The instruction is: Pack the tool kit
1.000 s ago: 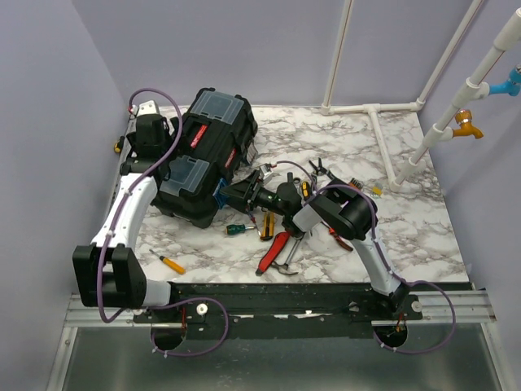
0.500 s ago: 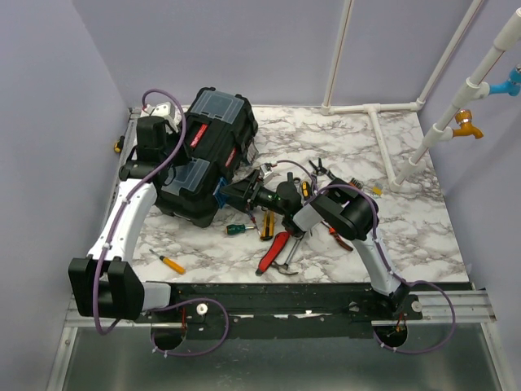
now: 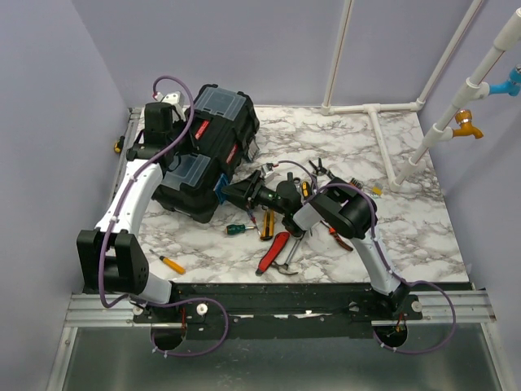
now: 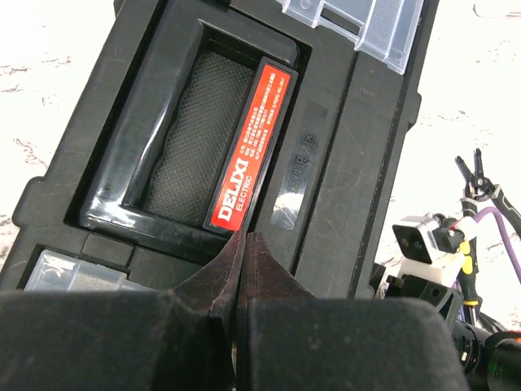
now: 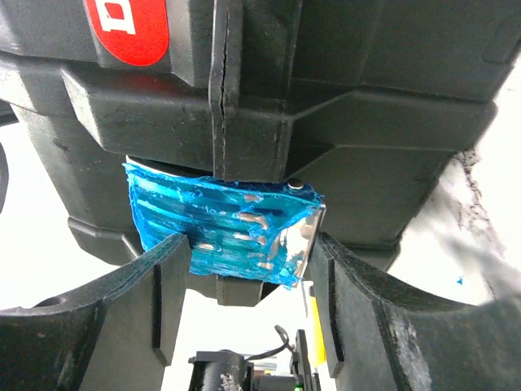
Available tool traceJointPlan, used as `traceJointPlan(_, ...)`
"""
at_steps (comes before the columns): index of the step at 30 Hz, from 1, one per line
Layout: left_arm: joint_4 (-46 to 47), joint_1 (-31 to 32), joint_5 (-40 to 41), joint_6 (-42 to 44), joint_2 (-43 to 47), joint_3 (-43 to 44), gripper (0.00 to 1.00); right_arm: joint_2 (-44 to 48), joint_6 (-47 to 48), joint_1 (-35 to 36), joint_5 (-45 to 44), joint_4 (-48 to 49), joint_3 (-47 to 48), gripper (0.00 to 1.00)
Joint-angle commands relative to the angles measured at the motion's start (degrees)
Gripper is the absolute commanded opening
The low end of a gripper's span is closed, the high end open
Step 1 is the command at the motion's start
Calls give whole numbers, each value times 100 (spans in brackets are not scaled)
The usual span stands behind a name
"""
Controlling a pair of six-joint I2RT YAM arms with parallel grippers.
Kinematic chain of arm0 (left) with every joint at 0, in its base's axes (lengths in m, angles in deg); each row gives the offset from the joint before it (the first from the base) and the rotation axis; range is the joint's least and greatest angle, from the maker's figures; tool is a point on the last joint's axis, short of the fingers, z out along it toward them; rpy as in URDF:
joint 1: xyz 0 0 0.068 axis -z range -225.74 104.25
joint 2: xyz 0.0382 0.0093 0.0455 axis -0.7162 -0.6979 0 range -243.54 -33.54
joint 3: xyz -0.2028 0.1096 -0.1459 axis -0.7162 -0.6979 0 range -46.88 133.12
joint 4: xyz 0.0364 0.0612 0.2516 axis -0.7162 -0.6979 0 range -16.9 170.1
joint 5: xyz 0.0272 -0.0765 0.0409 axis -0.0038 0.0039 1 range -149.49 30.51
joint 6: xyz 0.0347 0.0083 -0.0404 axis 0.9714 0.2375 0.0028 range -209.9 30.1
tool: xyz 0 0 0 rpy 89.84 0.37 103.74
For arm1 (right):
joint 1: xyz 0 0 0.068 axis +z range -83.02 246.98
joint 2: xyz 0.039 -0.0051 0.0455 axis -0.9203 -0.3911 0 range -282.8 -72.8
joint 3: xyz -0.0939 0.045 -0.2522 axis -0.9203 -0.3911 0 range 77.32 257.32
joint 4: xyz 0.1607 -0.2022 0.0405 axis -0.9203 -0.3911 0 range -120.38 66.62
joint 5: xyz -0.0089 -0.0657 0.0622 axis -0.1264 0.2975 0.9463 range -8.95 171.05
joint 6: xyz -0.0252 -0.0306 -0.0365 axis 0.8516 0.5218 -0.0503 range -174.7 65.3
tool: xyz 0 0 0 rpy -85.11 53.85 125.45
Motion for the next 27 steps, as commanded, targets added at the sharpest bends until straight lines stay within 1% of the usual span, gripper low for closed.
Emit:
traceJointPlan(1, -956, 168, 160, 32, -820, -592, 0, 100, -41, 35, 4, 718, 241, 64)
traceJointPlan(6, -862, 475, 429, -123, -918, -935, 0, 231, 53, 21, 19, 611, 266, 60)
traceJointPlan(8, -813, 550, 507, -120, -969, -1084, 0, 283, 54, 4, 24, 623, 249, 55)
traceJointPlan(12, -772, 647, 794, -72, -1085, -1278, 0, 412, 85, -18, 3, 629, 158, 51)
traceJointPlan(15, -733, 756, 1053, -72, -1069, -1417, 0, 519, 129, -37, -14, 575, 92, 51)
traceJointPlan(18, -728, 808, 1121, -84, -996, -1509, 0, 646, 174, -60, -14, 417, 48, 51)
traceJointPlan(27, -837, 892, 1229, -54, -1024, -1458, 0, 1443, 806, -80, -150, -599, -126, 51)
